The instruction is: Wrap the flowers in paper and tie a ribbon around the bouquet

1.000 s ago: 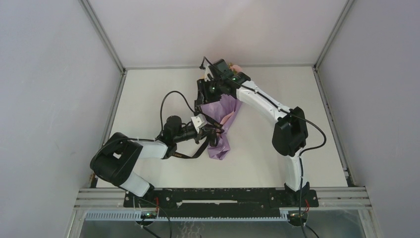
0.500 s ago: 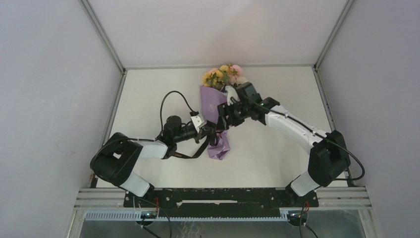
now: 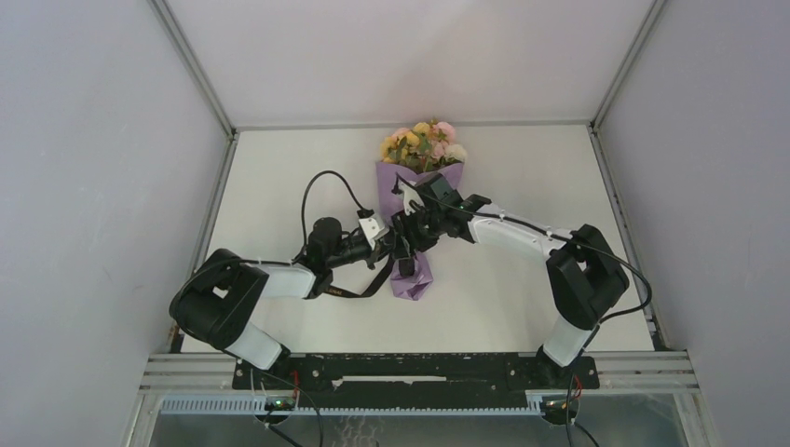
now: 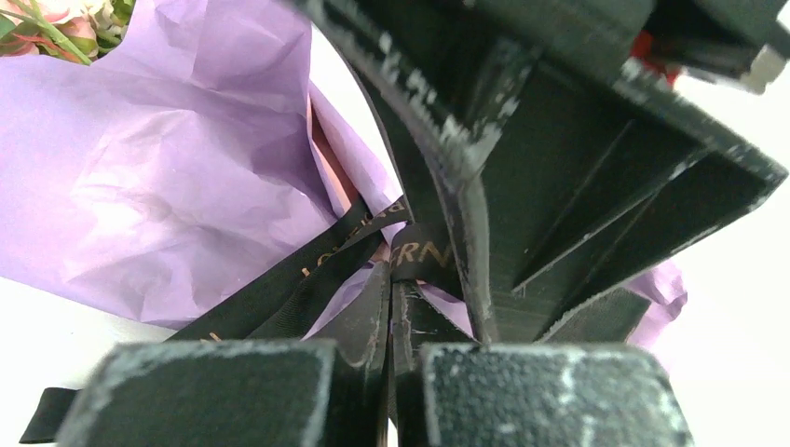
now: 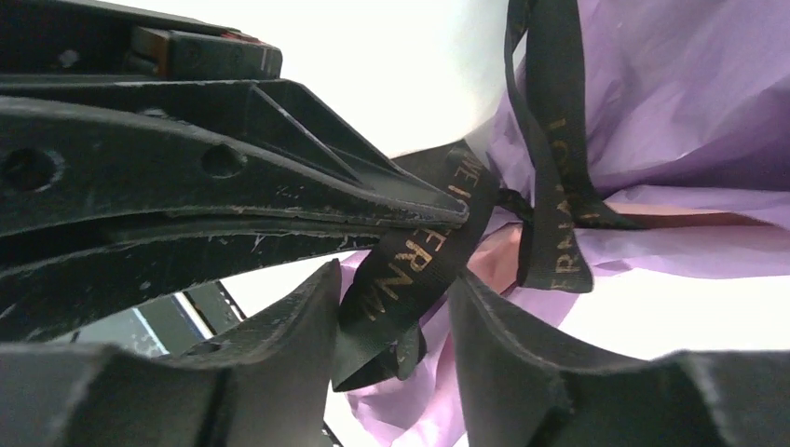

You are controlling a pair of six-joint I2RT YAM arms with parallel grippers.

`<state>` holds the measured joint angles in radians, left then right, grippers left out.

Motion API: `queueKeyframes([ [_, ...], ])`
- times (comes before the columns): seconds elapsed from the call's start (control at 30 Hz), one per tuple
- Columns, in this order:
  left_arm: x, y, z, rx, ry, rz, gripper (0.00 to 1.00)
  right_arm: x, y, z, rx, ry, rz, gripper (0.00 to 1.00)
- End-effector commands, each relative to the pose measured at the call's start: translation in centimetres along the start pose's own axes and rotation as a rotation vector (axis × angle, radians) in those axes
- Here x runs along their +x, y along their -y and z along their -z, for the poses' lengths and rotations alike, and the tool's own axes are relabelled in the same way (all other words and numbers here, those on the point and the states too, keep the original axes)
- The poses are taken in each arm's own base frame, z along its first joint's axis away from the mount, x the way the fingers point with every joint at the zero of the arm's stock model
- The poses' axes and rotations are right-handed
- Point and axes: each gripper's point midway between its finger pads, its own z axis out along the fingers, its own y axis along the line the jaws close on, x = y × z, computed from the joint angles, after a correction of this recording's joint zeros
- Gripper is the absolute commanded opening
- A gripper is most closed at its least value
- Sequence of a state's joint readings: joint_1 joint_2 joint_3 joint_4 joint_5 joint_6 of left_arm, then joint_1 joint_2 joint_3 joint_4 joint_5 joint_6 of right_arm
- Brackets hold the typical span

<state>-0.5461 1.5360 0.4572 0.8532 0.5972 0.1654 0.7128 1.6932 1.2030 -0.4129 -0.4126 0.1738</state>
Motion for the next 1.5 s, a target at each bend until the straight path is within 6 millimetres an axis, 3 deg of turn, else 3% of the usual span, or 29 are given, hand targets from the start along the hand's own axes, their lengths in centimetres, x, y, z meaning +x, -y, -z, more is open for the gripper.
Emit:
queueKeyframes([
  [0.0, -1.8, -0.2, 0.0, -0.011, 0.056, -0.044, 0.0, 0.0, -0.6, -0.4, -0.027, -0.004, 0.003, 0.42],
  [0.1, -1.8, -0.3, 0.0, -0.012, 0.056, -0.043, 0.0, 0.0, -0.4, 0.3, -0.03, -0.006, -0.004, 0.05],
  [0.13, -1.8, -0.2, 0.0, -0.012, 0.055, -0.043, 0.0, -0.1, -0.4, 0.6, -0.033, -0.003, -0.01, 0.0],
  [0.23, -2.2, -0.5, 0.0, -0.027, 0.059, -0.03, 0.0, -0.8, 0.0, 1.6, -0.038, 0.022, -0.029, 0.0],
  [0.27, -2.5, -0.9, 0.1, -0.057, 0.06, -0.003, 0.09, -1.0, 0.1, 1.9, -0.045, 0.03, -0.037, 0.0],
  [0.37, -3.4, -3.2, 0.9, -0.169, 0.037, 0.204, 0.59, -1.3, 0.3, 2.2, -0.066, 0.037, -0.054, 0.0],
  [0.43, -3.9, -3.5, 1.8, -0.142, 0.005, 0.343, 0.72, -1.3, 0.3, 2.1, -0.067, 0.035, -0.05, 0.0],
  [0.5, -4.3, -2.8, 2.7, -0.071, -0.036, 0.445, 0.76, -1.3, 0.3, 2.1, -0.071, 0.035, -0.046, 0.0],
  [0.53, -3.9, -3.1, 3.1, -0.091, -0.07, 0.515, 0.76, -1.3, 0.2, 2.0, -0.072, 0.035, -0.044, 0.0],
  [0.63, -1.7, -7.1, 4.4, -0.285, -0.161, 0.64, 0.65, -1.4, 0.2, 2.1, -0.069, 0.041, -0.04, 0.0],
  [0.7, -0.6, -9.5, 5.2, -0.374, -0.224, 0.601, 0.65, -1.5, 0.2, 2.2, -0.071, 0.045, -0.037, 0.0],
  [0.77, -0.9, -11.3, 5.3, -0.381, -0.279, 0.473, 0.66, -1.5, 0.2, 2.2, -0.071, 0.045, -0.034, 0.0],
  [0.83, -1.9, -11.6, 5.0, -0.264, -0.332, 0.321, 0.72, -1.5, 0.4, 2.3, -0.068, 0.043, -0.037, 0.0],
  [0.9, -3.4, -10.7, 5.1, -0.029, -0.364, 0.015, 0.7, -1.5, 0.5, 2.3, -0.067, 0.043, -0.037, 0.0],
  [0.93, -3.7, -11.4, 5.3, 0.007, -0.386, -0.14, 0.75, -1.4, 0.5, 2.2, -0.069, 0.04, -0.038, 0.0],
  [1.0, -2.3, -11.5, 6.5, 0.184, -0.506, -0.436, 0.76, -1.4, 0.4, 2.1, -0.072, 0.039, -0.036, 0.0],
  [1.07, -0.1, -12.0, 7.6, 0.322, -0.62, -0.588, 0.75, -1.4, 0.6, 2.0, -0.071, 0.039, -0.039, 0.0],
  [1.17, 1.8, -11.5, 7.8, 0.475, -0.668, -0.627, 0.74, -1.4, 0.7, 1.8, -0.073, 0.038, -0.039, 0.0],
  [1.33, 2.1, -13.9, 4.5, 0.367, -0.628, -0.597, 0.59, -1.1, 0.8, 1.7, -0.08, 0.024, -0.037, 0.0],
  [1.47, 2.3, -13.8, 2.8, 0.37, -0.584, -0.605, 0.57, -0.9, 1.2, 1.4, -0.083, 0.014, -0.049, 0.0],
])
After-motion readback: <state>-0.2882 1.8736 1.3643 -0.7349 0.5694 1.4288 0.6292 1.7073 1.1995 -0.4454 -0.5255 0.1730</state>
